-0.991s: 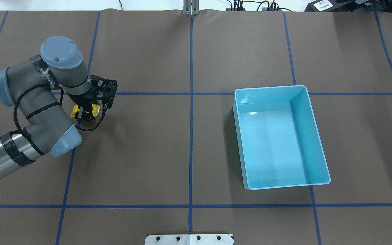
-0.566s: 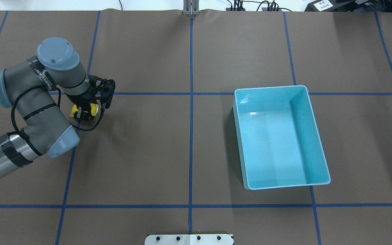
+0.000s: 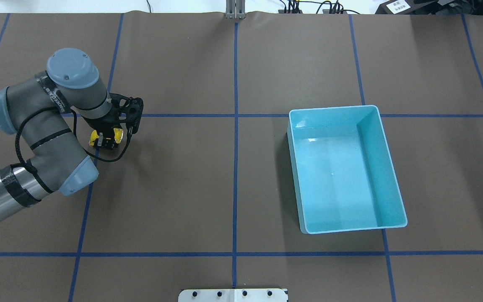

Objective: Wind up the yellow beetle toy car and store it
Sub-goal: 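Drag the car backward along the table with the left gripper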

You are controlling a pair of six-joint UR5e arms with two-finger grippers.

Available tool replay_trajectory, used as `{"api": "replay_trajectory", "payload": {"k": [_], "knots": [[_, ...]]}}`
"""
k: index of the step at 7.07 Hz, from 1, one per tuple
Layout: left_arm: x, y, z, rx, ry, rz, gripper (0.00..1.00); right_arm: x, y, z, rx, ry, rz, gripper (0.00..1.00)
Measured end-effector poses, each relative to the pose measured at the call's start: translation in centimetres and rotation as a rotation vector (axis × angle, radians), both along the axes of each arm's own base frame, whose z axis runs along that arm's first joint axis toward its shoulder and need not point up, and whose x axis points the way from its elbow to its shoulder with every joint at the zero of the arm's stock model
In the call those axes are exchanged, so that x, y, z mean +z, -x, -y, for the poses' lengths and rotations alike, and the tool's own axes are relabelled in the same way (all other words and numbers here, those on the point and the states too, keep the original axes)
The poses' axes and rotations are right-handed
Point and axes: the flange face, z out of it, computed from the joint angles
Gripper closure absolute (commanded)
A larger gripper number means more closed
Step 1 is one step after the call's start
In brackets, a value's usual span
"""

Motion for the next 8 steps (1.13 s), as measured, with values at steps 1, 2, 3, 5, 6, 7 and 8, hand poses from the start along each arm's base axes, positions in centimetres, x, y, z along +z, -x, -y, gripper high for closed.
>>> {"api": "replay_trajectory", "payload": {"k": [1, 2, 3, 5, 6, 7, 8], "knots": [[0.1, -0.1, 0.0, 0.0, -0.004, -0.006, 1.0, 0.0, 0.0, 0.0, 0.0, 0.0, 0.0, 0.0], [0.2, -0.1, 0.0, 0.001, -0.008, -0.011, 1.0, 0.0, 0.0, 0.0, 0.0, 0.0, -0.001, 0.0], [0.3, -0.2, 0.1, 0.003, -0.009, -0.014, 1.0, 0.0, 0.0, 0.0, 0.0, 0.0, 0.0, 0.0], [0.7, -0.2, 0.1, 0.008, -0.008, -0.015, 1.0, 0.0, 0.0, 0.0, 0.0, 0.0, 0.0, 0.0], [0.9, -0.2, 0.1, 0.009, -0.009, -0.017, 1.0, 0.0, 0.0, 0.0, 0.0, 0.0, -0.001, 0.0], [1.4, 0.0, 0.0, 0.011, -0.012, -0.02, 1.0, 0.0, 0.0, 0.0, 0.0, -0.001, -0.001, 0.0], [2.0, 0.2, -0.2, 0.012, -0.013, -0.021, 1.0, 0.0, 0.0, 0.0, 0.0, -0.001, -0.001, 0.0]]}}
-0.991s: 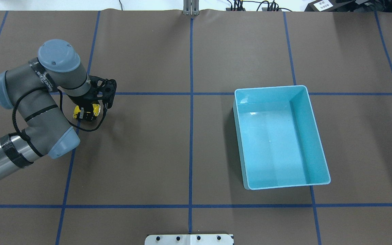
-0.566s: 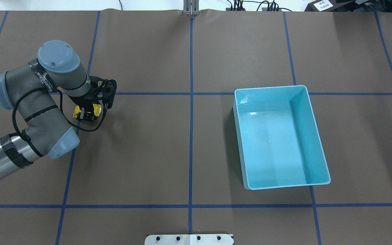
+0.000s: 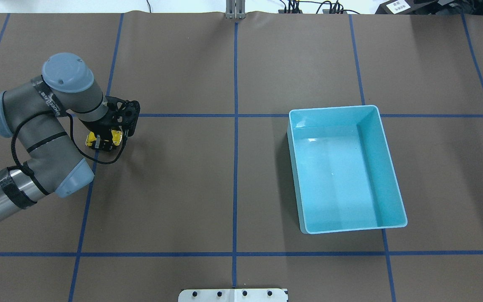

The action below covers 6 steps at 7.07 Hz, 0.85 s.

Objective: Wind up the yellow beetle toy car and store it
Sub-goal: 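Drag the car backward along the table with the left gripper, then keep pulling the car back toward the robot with the left gripper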

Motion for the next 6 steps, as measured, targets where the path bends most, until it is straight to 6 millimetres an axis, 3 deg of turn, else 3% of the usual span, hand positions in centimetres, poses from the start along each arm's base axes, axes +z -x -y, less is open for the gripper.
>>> {"api": "replay_trajectory", "payload": {"k": [6], "knots": [[2.6, 1.3, -0.9, 0.015, 0.016, -0.026, 1.0, 0.1, 0.0, -0.1, 0.0, 0.002, 0.001, 0.0]]}}
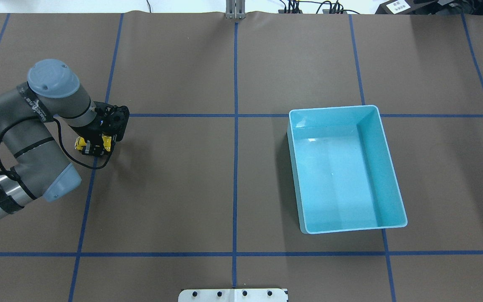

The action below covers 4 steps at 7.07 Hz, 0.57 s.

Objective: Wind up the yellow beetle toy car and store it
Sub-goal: 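Keep pulling the car back toward the robot with the left gripper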

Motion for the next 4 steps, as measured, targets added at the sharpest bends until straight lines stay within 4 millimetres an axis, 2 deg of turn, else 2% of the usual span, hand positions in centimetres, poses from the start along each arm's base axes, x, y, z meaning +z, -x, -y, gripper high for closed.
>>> {"api": "replay_trajectory", "payload": {"k": [4], "knots": [[1.5, 1.5, -0.3, 0.0, 0.006, -0.024, 1.0, 0.0, 0.0, 0.0, 0.0, 0.001, 0.0, 0.0]]}}
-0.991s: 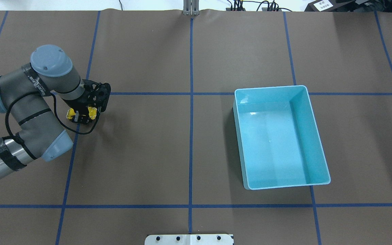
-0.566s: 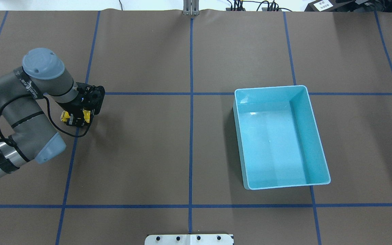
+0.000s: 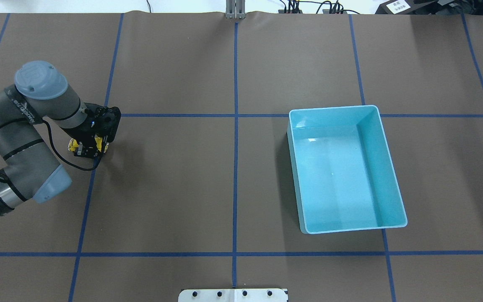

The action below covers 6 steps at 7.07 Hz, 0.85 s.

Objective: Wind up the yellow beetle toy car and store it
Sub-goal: 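Keep pulling the car back toward the robot with the left gripper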

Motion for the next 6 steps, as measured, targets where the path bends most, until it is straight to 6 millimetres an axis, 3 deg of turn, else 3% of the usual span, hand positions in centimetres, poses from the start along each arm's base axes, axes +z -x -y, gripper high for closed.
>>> {"api": "replay_trajectory", "payload": {"k": [6], "knots": [[2.1, 1.8, -0.5, 0.003, 0.003, -0.024, 1.0, 0.0, 0.0, 0.1, 0.0, 0.0, 0.0, 0.0]]}}
